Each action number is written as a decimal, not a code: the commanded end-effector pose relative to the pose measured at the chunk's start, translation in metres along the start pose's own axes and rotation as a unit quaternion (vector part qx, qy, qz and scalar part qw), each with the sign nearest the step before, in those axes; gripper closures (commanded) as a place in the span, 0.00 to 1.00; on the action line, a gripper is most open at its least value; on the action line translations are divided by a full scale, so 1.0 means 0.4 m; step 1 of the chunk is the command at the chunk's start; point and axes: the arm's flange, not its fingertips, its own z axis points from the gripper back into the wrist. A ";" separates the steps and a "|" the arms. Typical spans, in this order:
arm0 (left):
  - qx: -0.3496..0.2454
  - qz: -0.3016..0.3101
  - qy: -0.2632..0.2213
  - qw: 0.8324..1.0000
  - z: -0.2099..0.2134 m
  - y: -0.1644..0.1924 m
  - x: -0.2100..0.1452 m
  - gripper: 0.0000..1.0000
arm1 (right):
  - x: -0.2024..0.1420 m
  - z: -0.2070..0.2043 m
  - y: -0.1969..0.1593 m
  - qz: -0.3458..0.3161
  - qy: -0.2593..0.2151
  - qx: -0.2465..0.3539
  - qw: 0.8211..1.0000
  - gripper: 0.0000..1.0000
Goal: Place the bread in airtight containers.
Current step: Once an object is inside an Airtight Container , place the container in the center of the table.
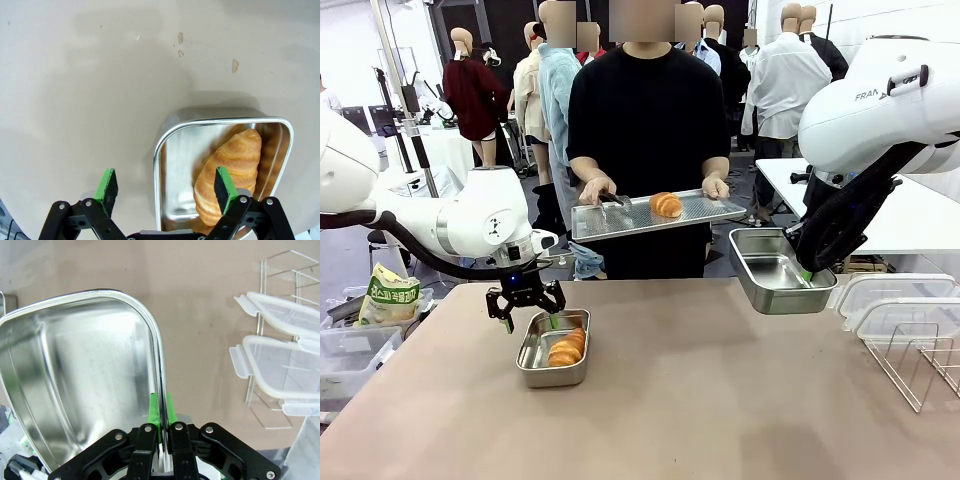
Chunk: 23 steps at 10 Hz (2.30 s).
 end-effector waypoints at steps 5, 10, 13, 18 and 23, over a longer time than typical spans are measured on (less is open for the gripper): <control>0.050 -0.171 -0.031 0.984 0.314 -0.114 -0.201 0.00 | 0.000 0.006 -0.002 -0.001 -0.003 0.001 1.000 1.00; 0.115 -0.157 -0.143 0.970 0.421 -0.159 -0.386 0.00 | 0.000 0.006 -0.002 -0.001 -0.003 0.001 1.000 1.00; 0.095 -0.131 -0.179 0.971 0.428 -0.117 -0.420 0.00 | 0.000 0.006 -0.002 -0.001 -0.003 0.001 1.000 1.00; 0.108 -0.140 -0.163 0.971 0.447 -0.139 -0.417 0.00 | 0.000 0.006 -0.002 -0.001 -0.003 0.001 1.000 1.00; 0.108 -0.140 -0.163 0.971 0.447 -0.139 -0.417 0.00 | 0.000 0.006 -0.002 -0.001 -0.003 0.001 1.000 1.00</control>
